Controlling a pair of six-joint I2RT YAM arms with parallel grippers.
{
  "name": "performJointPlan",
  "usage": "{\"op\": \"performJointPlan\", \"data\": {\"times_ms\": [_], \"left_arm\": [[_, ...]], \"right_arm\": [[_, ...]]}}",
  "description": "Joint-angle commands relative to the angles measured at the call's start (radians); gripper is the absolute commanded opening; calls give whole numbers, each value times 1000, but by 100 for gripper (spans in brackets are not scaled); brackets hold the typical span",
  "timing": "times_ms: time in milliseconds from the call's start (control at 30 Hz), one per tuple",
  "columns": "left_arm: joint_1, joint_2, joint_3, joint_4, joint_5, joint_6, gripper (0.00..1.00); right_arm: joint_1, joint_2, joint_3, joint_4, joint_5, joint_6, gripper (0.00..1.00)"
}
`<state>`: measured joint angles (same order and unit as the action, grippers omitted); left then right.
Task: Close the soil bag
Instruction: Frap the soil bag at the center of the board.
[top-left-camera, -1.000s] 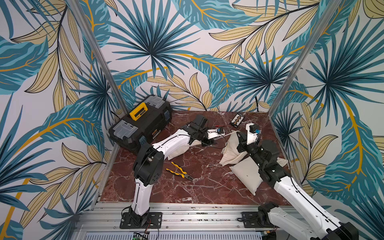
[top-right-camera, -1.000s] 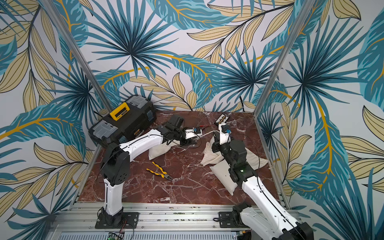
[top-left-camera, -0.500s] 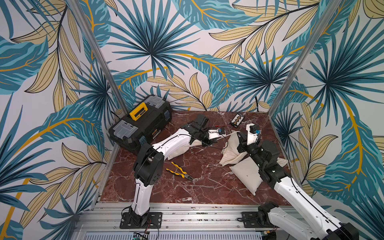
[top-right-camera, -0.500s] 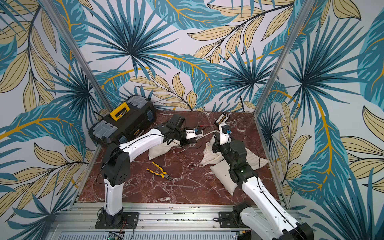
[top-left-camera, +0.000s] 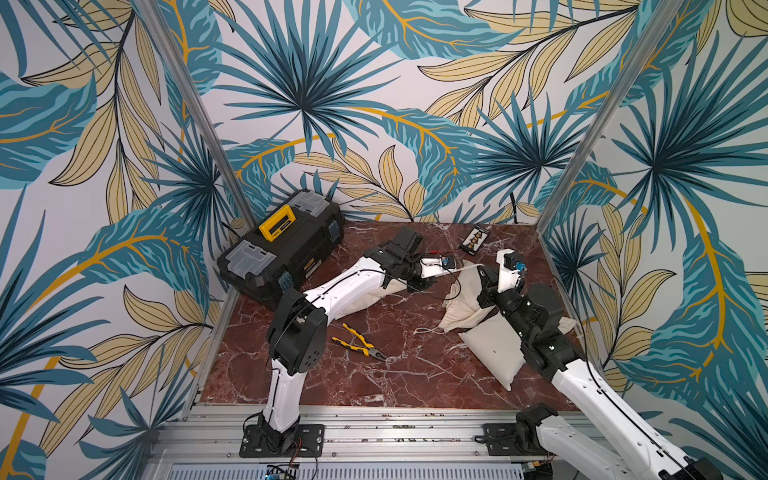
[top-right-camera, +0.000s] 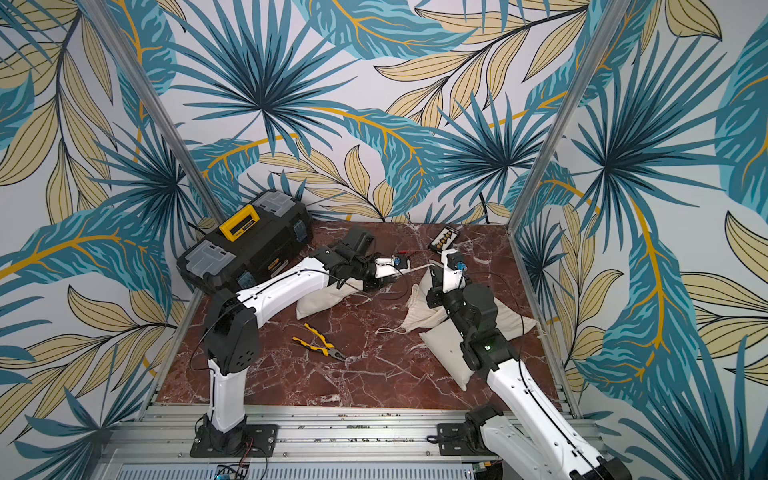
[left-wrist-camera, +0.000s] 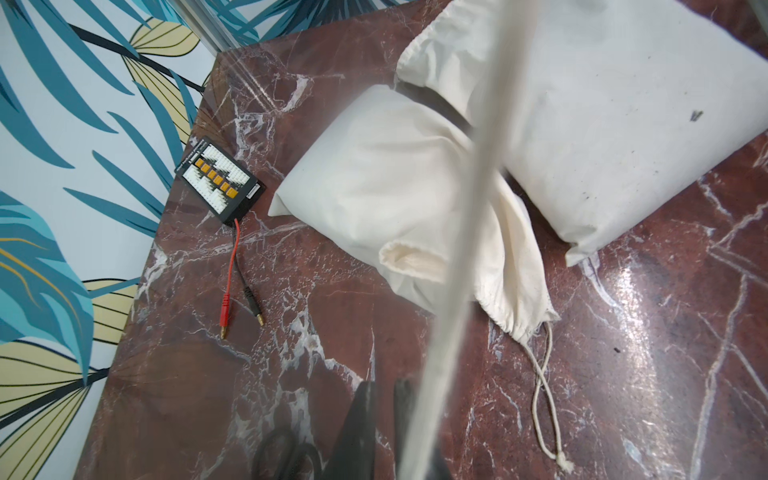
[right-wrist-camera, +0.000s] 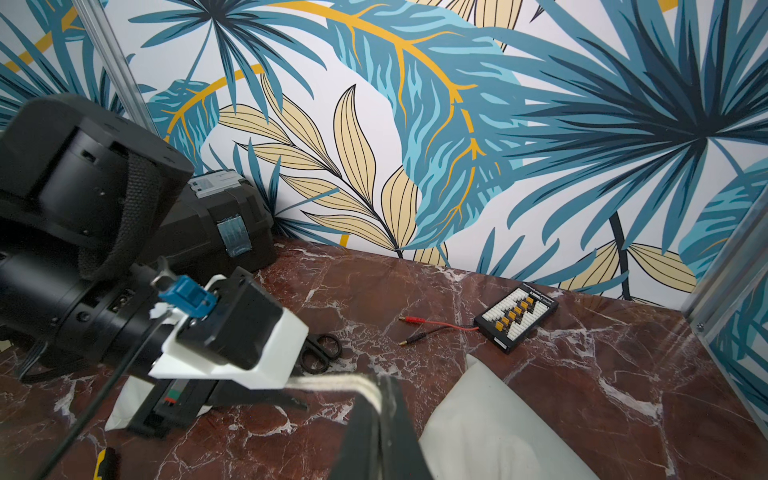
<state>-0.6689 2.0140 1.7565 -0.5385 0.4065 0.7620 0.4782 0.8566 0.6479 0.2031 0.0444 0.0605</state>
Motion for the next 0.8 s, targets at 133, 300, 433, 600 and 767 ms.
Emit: {"op": "performJointPlan", "data": {"times_ms": [133,300,433,600,767], "left_arm": [[11,-33,-79,3,-234,16,0],[57,-15,-105,-16,-276,-31,0],[78,-15,-163,8,-393,-47,0],[135,8,-212,16,-494,-106,0],[187,10,-263,46,-613,-154,0]], "right_arm": [[-3,-133,-12,-74,132,2,0],[-4,-260,-20,-127,216,5,0],[-3,-340,-42,-153,275,1,0],[-3,-377,-43,-164,311,21,0],[-3,-401,-58,-151,334,23,0]]}}
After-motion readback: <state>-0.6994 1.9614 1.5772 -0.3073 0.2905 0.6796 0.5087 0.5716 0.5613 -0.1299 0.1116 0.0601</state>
